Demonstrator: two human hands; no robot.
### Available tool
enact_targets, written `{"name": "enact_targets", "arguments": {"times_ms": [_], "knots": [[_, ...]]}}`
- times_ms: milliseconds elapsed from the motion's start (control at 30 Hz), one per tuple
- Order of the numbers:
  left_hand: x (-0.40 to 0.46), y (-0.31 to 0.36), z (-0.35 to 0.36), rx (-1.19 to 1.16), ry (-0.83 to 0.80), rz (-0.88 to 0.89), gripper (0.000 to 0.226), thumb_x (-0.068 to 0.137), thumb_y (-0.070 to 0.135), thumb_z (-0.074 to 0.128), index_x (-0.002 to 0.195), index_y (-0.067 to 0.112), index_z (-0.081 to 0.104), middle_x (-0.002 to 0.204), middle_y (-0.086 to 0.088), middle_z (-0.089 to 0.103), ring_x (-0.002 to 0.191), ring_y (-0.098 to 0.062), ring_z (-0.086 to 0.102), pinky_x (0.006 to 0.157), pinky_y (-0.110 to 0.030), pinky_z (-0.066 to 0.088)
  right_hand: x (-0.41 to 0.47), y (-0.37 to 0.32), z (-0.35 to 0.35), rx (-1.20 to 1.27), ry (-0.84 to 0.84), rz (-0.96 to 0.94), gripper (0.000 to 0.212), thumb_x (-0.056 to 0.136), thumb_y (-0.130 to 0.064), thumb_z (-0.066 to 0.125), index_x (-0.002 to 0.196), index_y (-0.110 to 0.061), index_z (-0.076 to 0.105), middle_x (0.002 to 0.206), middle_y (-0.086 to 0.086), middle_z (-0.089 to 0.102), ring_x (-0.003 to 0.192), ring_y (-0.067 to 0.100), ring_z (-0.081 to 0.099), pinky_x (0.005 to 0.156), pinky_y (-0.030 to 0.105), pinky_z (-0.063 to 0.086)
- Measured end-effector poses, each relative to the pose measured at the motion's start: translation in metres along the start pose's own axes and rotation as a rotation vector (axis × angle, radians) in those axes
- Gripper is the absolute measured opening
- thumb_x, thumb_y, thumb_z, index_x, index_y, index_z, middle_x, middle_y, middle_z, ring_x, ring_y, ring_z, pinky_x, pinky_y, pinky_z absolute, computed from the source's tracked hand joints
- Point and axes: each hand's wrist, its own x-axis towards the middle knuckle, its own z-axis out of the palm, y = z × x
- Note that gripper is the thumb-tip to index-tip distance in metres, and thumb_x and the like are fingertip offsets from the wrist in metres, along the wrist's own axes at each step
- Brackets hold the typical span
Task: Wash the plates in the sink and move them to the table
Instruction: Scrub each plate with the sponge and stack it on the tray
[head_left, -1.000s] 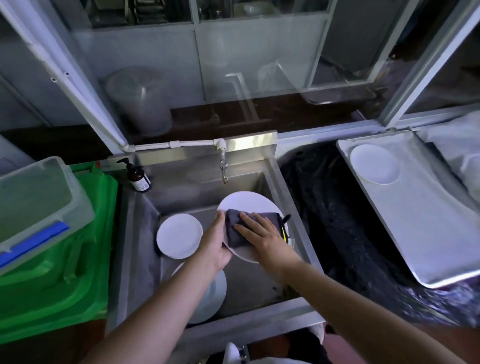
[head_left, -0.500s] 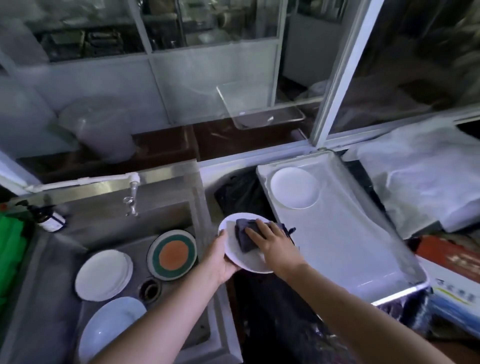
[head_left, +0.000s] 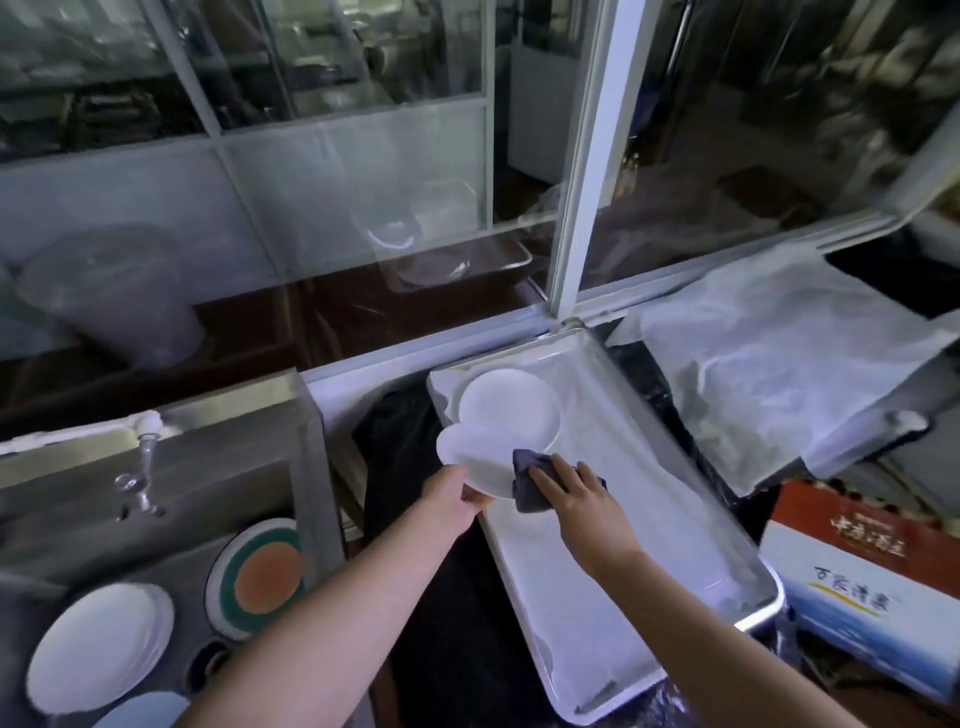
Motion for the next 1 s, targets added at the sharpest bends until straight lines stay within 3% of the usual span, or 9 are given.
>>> {"name": "enact_targets", "arguments": {"times_ms": [100,233,300,400,533,767,867,933,1000], "knots": [[0.022,0.001,0.019,-0.029,-0.015,0.007,0.018,0.091,-0.008,0.063,0.102,0.006,0.065,0.106,-0.017,0.069,0.094,-0.031,0.066,0.087,-0.049,0.058,0.002,0.017,0.008,0.016,0.023,0.033,0.084,0.058,0.011,0.065,0.135,-0.021,0.057,0.139,0.006,0.055,0.103,0.037,0.058,0.066,0.040,0.055],[0.054,0.001,0.040,-0.027,0.068,0.011,0.028,0.095,-0.008,0.054,0.121,0.000,0.061,0.109,-0.016,0.067,0.088,-0.030,0.065,0.068,-0.044,0.060,0.008,0.034,0.016,0.056,0.031,0.067,0.085,0.057,0.013,0.065,0.134,-0.021,0.058,0.138,0.004,0.056,0.102,0.034,0.059,0.063,0.038,0.054],[0.067,0.001,0.050,-0.052,0.116,0.010,0.028,0.096,-0.007,0.051,0.123,0.000,0.056,0.112,-0.018,0.062,0.085,-0.031,0.062,0.081,-0.047,0.060,0.011,0.042,0.020,0.085,0.033,0.080,0.086,0.053,0.014,0.068,0.132,-0.020,0.061,0.136,0.004,0.058,0.098,0.034,0.061,0.061,0.036,0.054],[0.079,-0.002,0.060,-0.115,0.161,-0.004,0.032,0.094,-0.007,0.051,0.123,0.006,0.057,0.111,-0.016,0.064,0.083,-0.030,0.062,0.092,-0.049,0.057,0.014,0.054,0.028,0.133,0.002,0.074,0.085,0.065,0.014,0.058,0.141,-0.022,0.053,0.145,0.000,0.049,0.107,0.031,0.055,0.071,0.039,0.056],[0.087,-0.015,0.064,-0.047,0.231,-0.040,0.033,0.096,0.000,0.051,0.125,0.011,0.062,0.110,-0.010,0.068,0.080,-0.023,0.063,0.068,-0.037,0.052,0.018,0.064,0.035,0.174,-0.034,0.079,0.083,0.074,0.011,0.052,0.147,-0.026,0.047,0.151,-0.004,0.043,0.116,0.029,0.050,0.078,0.042,0.055],[0.106,-0.020,0.059,-0.082,0.290,-0.032,0.040,0.091,-0.002,0.047,0.126,0.004,0.064,0.123,-0.012,0.064,0.085,-0.018,0.058,0.086,-0.027,0.053,0.023,0.063,0.041,0.208,-0.051,0.071,0.078,0.078,0.007,0.051,0.147,-0.029,0.047,0.150,-0.007,0.044,0.118,0.027,0.051,0.077,0.041,0.056],[0.103,-0.011,0.061,-0.104,0.328,0.014,0.029,0.097,0.001,0.048,0.124,-0.001,0.061,0.110,-0.005,0.060,0.077,-0.013,0.054,0.069,-0.016,0.046,0.023,0.062,0.045,0.228,-0.048,0.086,0.077,0.079,0.007,0.050,0.147,-0.029,0.047,0.148,-0.009,0.044,0.117,0.026,0.051,0.075,0.041,0.056],[0.100,-0.009,0.064,-0.100,0.328,0.044,0.031,0.102,0.004,0.047,0.130,-0.003,0.057,0.115,-0.003,0.057,0.082,-0.013,0.057,0.063,-0.011,0.046,0.022,0.061,0.049,0.233,-0.057,0.093,0.077,0.078,0.008,0.051,0.145,-0.029,0.048,0.146,-0.008,0.046,0.115,0.027,0.052,0.075,0.041,0.056],[0.098,-0.004,0.064,-0.084,0.327,0.043,0.036,0.098,0.007,0.050,0.132,-0.004,0.058,0.117,-0.006,0.065,0.099,-0.015,0.066,0.075,-0.020,0.051,0.021,0.059,0.053,0.234,-0.062,0.094,0.076,0.078,0.007,0.052,0.144,-0.029,0.049,0.145,-0.008,0.048,0.115,0.027,0.053,0.074,0.041,0.056]]}}
